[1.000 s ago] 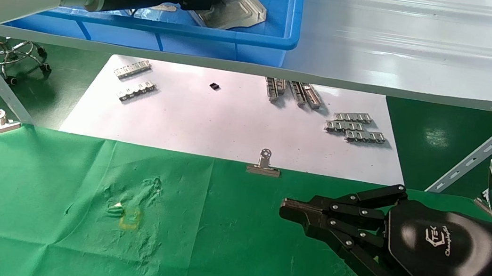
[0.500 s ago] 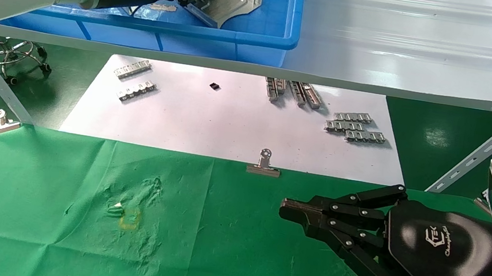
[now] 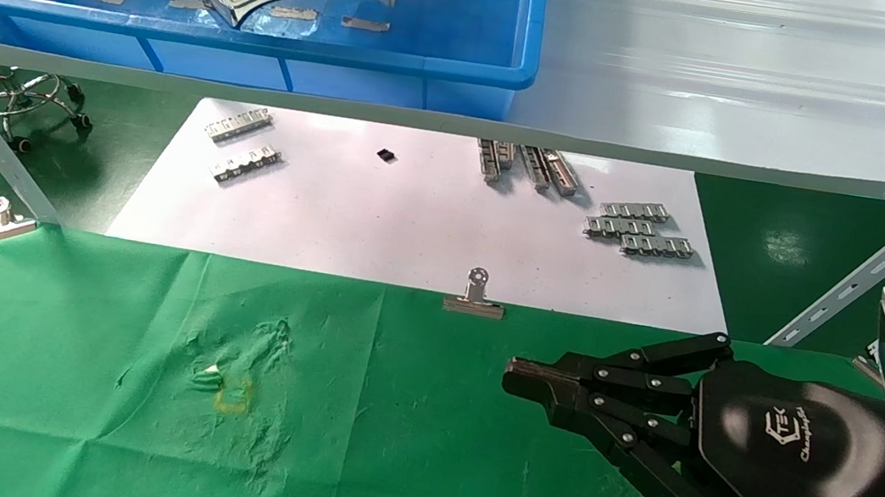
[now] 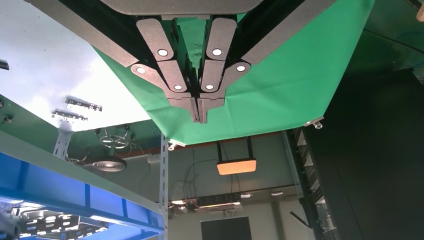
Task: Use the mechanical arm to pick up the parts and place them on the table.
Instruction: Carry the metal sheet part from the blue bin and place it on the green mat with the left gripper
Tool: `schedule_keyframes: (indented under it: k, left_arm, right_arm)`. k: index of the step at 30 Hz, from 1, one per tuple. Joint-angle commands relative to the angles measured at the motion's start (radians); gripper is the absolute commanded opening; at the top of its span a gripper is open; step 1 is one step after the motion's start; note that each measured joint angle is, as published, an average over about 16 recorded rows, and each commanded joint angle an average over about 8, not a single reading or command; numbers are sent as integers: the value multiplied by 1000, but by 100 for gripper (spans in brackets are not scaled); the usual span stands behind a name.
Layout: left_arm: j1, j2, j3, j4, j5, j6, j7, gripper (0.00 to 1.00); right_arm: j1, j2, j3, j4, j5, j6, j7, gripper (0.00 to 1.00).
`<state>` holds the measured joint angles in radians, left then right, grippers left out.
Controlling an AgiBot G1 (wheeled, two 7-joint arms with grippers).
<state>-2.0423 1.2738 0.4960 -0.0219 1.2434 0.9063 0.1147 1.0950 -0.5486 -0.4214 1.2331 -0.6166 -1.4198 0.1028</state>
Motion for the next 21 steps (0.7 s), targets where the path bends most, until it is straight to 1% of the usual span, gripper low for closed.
schedule_keyframes:
  k: [1,4,7,17,21]
  left_arm:
    - [-7,-8,-8,-2,-12,6,-1,0]
    - [-15,-43,-16,-14,-23,74,20,0]
    - [-18,-85,-20,-30,-30,174,56,0]
    - [-11,-217,-14,-73,-30,562,223,0]
    - [4,-260,-5,-95,-29,663,290,0]
  right_arm:
    - [0,0,0,0,0,0,0,0]
    - [0,0,0,0,0,0,0,0]
    - [0,0,0,0,0,0,0,0]
    - [0,0,0,0,0,0,0,0]
    - [0,0,0,0,0,0,0,0]
